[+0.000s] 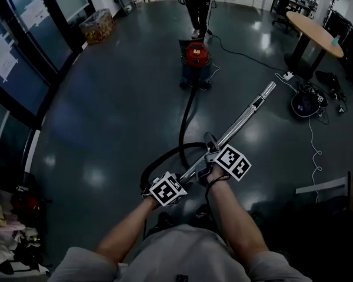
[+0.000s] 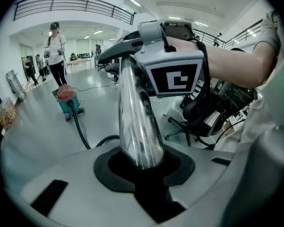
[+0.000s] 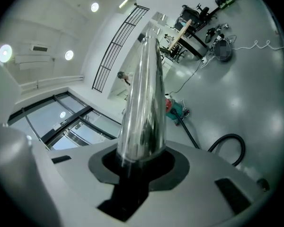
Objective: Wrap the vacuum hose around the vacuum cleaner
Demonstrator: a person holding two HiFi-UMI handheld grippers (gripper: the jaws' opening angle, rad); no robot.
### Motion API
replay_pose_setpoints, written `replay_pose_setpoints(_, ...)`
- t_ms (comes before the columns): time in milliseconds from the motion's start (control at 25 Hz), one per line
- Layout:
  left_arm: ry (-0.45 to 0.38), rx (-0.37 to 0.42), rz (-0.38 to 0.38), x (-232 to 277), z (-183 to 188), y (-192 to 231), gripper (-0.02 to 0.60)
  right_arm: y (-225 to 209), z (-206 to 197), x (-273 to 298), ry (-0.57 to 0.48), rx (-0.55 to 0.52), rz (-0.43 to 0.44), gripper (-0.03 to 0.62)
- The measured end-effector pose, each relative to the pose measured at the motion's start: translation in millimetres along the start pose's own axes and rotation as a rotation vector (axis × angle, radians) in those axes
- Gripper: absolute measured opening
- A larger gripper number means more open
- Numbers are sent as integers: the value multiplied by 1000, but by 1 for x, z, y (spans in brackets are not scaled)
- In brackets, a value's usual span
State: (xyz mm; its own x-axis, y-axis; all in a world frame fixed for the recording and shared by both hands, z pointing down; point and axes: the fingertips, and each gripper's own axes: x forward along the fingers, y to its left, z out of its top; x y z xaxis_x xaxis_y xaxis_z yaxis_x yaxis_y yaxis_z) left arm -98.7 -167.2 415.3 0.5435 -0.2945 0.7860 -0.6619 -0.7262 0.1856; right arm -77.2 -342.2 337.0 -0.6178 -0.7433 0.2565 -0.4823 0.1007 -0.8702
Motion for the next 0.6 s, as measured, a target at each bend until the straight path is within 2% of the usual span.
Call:
replay_pose_setpoints(160,-7,-60,7,9,8,-4,114,0,2,7,66,-34,19,89)
replay_pose_setpoints(360,-27,-101,47,11,10,4,107,21,-1,15,108,-107,67,91)
replay_pose_setpoints(600,-39,-123,62,11,16,6,104,12,-6,19,123,-67,55,91)
